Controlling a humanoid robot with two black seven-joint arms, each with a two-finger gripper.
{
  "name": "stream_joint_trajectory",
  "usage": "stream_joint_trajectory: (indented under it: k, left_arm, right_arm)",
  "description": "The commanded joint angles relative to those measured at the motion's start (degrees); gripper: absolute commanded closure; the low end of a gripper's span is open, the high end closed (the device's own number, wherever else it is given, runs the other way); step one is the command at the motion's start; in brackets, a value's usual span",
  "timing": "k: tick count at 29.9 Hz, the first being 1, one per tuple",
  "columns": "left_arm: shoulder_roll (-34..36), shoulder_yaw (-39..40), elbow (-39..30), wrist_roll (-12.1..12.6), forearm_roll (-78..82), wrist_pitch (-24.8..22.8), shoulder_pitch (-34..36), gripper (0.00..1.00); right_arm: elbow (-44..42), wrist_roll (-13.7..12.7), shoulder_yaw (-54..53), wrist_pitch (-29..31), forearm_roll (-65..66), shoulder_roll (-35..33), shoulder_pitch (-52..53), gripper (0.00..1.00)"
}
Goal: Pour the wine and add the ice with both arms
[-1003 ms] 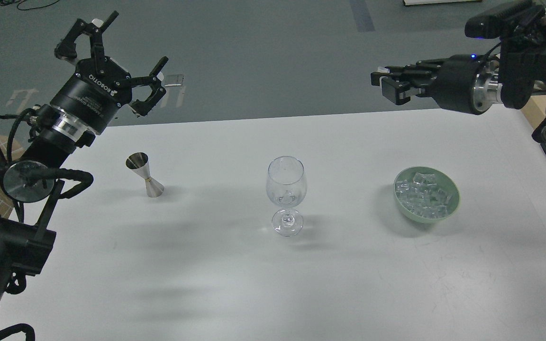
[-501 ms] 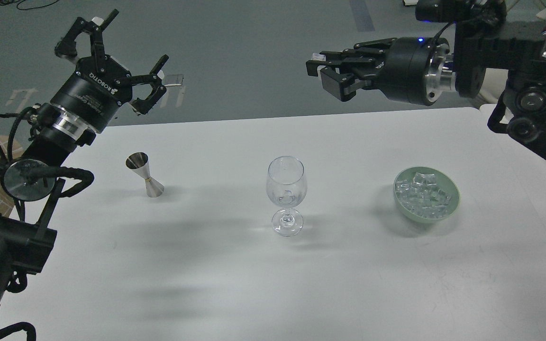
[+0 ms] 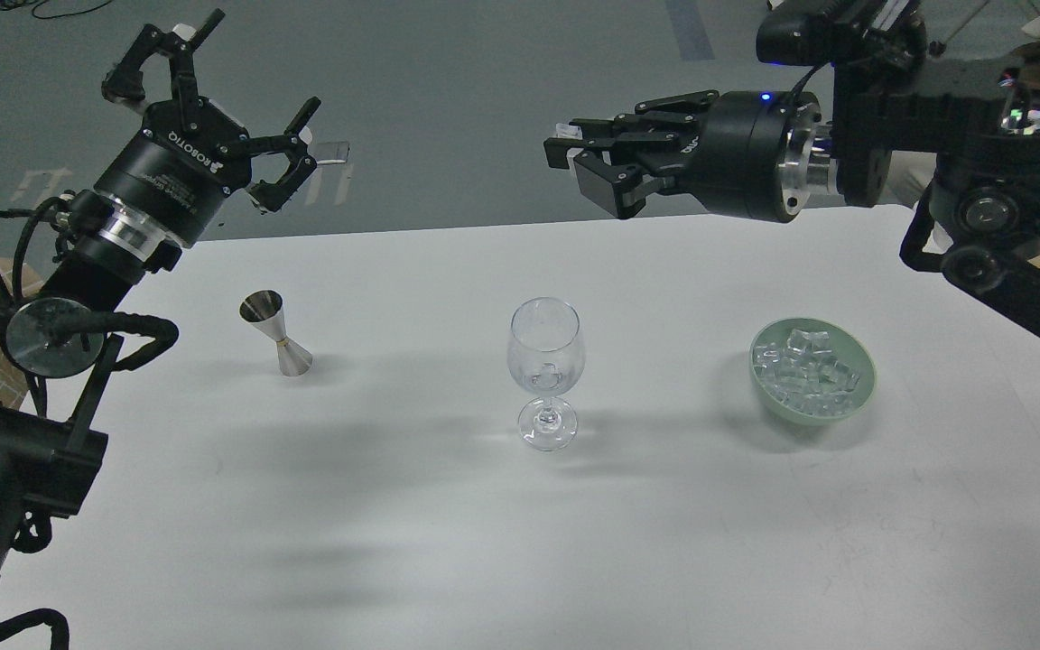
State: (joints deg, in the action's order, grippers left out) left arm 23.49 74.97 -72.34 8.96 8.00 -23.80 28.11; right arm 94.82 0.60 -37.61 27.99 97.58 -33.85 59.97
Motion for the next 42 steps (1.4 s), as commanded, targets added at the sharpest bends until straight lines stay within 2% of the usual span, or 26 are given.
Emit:
stream_joint_trajectory:
  k: [1, 13, 42]
  left_arm:
    - [0.06, 0.0, 0.0, 0.0, 0.0, -0.01, 0.02, 0.02]
    - [-0.02, 0.0, 0.0, 0.0, 0.0, -0.01, -0.07, 0.02]
    - [-1.34, 0.0, 0.27, -0.09, 0.09, -0.01, 0.1, 0.02]
  right_arm:
    - [0.1, 0.01, 0.26, 0.01, -0.03, 0.1, -0.29, 1.0]
    - [0.8, 0.01, 6.15, 0.01, 0.06, 1.24, 0.06, 1.0]
    - [3.0, -0.69, 10.54, 0.01, 0.06, -0.87, -1.26, 1.0]
